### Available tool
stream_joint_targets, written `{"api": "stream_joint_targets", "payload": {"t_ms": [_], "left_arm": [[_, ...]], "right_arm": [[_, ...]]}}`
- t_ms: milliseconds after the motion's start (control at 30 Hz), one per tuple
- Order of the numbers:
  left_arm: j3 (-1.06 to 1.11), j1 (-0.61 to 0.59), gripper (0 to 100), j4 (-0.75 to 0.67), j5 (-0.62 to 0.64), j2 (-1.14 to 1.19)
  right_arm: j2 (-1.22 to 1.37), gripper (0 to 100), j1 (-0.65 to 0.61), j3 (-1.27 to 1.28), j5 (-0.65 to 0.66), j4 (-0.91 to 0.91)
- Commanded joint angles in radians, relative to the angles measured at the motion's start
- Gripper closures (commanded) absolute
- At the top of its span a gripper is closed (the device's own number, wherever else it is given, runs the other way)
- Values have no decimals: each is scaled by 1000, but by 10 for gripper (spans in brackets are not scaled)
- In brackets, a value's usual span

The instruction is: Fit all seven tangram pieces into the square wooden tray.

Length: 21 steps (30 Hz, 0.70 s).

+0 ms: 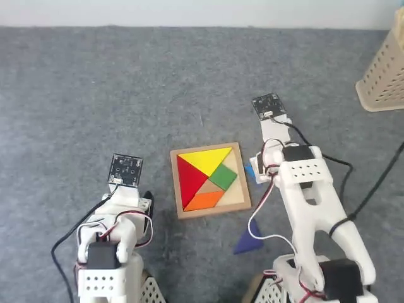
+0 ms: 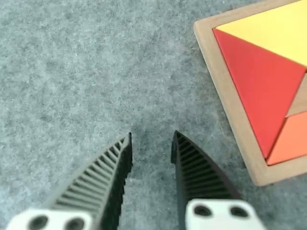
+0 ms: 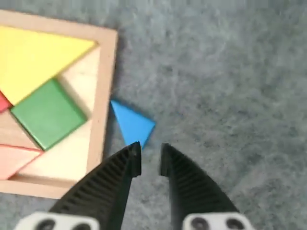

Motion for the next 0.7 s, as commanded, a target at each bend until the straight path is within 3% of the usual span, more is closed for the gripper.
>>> {"api": "stream_joint_targets", "payload": {"t_ms": [0,200,400,667], "left_arm": [[-4,0,867,5,8,-15],[-4,0,867,5,8,-15],[-4,0,867,5,8,-15],[-4,0,867,5,8,-15]], "right_arm": [[-51,798,-45,-44,58,-36],[116,798,-56,-118,184,-47],[318,797,-53,-181,186,-50],[392,798,-45,-180,186,-82]]}}
